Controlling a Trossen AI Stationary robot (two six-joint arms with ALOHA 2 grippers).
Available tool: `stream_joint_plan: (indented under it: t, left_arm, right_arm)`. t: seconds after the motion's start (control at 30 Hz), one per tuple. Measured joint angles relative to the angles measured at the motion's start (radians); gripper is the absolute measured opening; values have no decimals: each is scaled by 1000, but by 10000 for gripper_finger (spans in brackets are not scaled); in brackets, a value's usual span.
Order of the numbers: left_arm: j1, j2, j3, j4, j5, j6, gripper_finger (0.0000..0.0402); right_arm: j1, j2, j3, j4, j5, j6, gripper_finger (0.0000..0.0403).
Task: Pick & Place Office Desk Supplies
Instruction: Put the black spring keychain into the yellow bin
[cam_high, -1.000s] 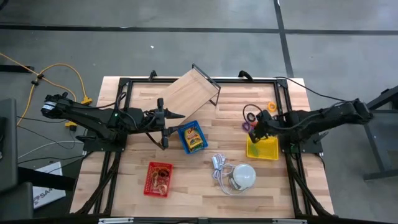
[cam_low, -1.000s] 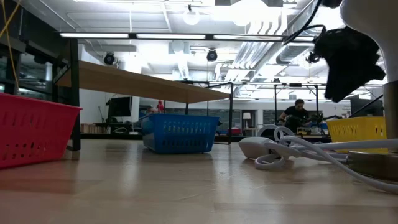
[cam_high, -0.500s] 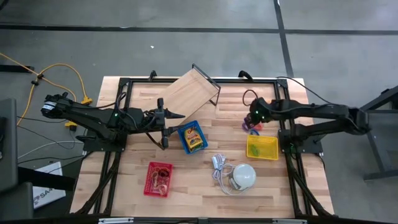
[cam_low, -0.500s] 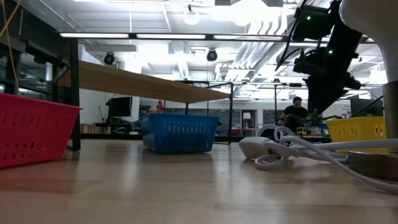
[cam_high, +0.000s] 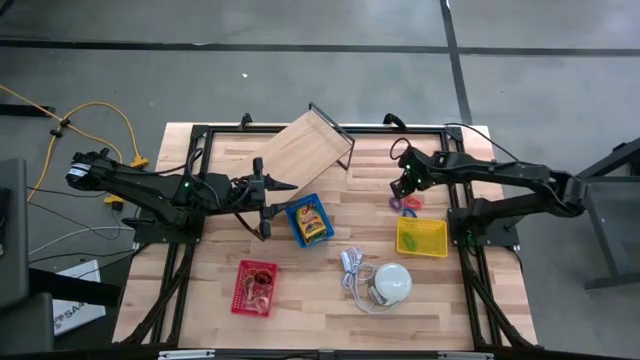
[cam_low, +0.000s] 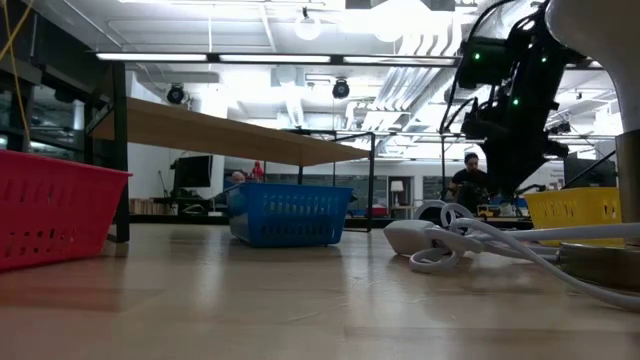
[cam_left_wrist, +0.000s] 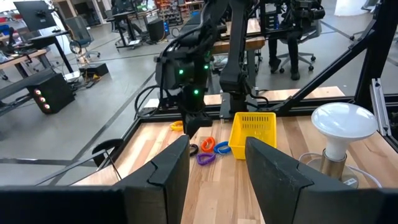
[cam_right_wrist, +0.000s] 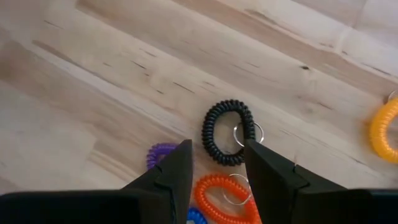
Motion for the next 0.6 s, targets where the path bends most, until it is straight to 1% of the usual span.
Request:
stream_joint_plan:
  t: [0.3,0.6]
  left_arm:
    - [0,0,0,0,0,0,150]
    - [0,0,0,0,0,0,150]
  right_arm:
    - [-45,105,0,5,8,-15,133]
    - [-89,188,0,56,9,-54,133]
